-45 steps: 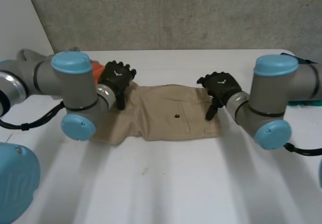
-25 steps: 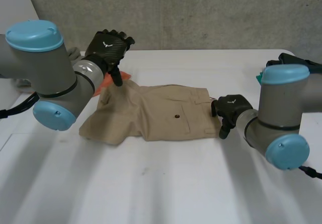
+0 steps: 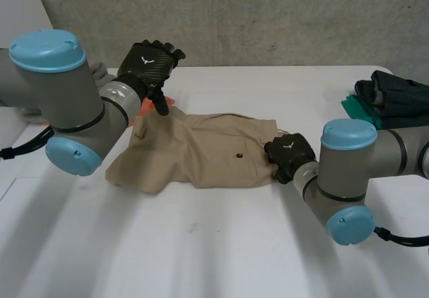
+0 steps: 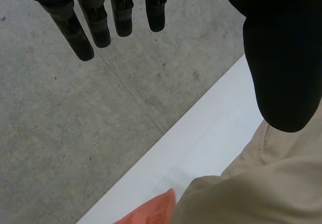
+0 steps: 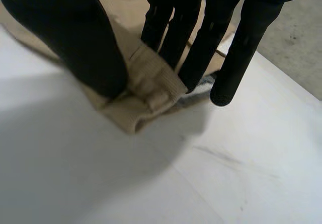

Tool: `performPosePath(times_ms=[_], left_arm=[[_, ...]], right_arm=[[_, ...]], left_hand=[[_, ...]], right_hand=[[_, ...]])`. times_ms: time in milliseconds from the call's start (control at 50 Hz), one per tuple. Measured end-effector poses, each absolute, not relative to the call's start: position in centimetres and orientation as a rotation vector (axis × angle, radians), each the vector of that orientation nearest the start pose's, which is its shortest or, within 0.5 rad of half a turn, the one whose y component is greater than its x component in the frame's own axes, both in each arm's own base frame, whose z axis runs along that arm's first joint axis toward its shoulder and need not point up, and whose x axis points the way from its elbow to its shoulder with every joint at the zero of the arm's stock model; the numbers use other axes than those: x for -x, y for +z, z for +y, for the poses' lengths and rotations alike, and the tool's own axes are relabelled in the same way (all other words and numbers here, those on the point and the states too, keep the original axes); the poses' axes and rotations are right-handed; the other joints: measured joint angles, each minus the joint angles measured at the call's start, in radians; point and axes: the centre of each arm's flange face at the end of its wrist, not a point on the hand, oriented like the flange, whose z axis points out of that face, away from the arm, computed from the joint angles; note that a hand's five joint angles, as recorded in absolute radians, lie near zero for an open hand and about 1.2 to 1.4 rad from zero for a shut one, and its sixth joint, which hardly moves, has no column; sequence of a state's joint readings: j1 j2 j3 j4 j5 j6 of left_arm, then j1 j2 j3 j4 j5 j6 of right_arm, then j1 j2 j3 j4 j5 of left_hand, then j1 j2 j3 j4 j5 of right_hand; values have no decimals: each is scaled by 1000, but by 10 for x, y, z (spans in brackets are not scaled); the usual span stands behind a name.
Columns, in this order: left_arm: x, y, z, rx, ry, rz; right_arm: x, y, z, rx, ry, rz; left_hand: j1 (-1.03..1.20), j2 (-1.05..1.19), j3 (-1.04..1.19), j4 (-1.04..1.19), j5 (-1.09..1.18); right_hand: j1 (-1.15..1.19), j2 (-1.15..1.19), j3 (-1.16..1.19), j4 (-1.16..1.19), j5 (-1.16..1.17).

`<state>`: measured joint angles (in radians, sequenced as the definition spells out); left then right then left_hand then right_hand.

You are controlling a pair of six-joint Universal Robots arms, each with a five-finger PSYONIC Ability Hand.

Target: Fold the laundry.

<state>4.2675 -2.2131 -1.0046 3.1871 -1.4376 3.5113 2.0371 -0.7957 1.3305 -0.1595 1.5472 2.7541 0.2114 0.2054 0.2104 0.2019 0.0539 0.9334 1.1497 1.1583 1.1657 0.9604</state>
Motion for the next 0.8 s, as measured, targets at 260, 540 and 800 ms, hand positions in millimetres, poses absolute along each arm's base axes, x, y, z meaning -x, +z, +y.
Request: performPosePath(times_ms=[260,540,800], left_arm=[[318,246,-342,-1061,-2285,2111],[312,246,-341,-1038,-2268,2132],[295,259,-344,-943,-2301,2158]], right_arm=[[-234,175,-320,841,-1938,2391],[-196,189,-342,1050,-2016,2376],[-229,195,-329,998,-1908,2186]], left_hand=[[0,0,0,0,0],[0,0,0,0,0],[0,0,0,0,0]], right_hand=[[-2,17,22,27,43],[-2,27,23,28,67],[-362,-586,-593,-596,-587]])
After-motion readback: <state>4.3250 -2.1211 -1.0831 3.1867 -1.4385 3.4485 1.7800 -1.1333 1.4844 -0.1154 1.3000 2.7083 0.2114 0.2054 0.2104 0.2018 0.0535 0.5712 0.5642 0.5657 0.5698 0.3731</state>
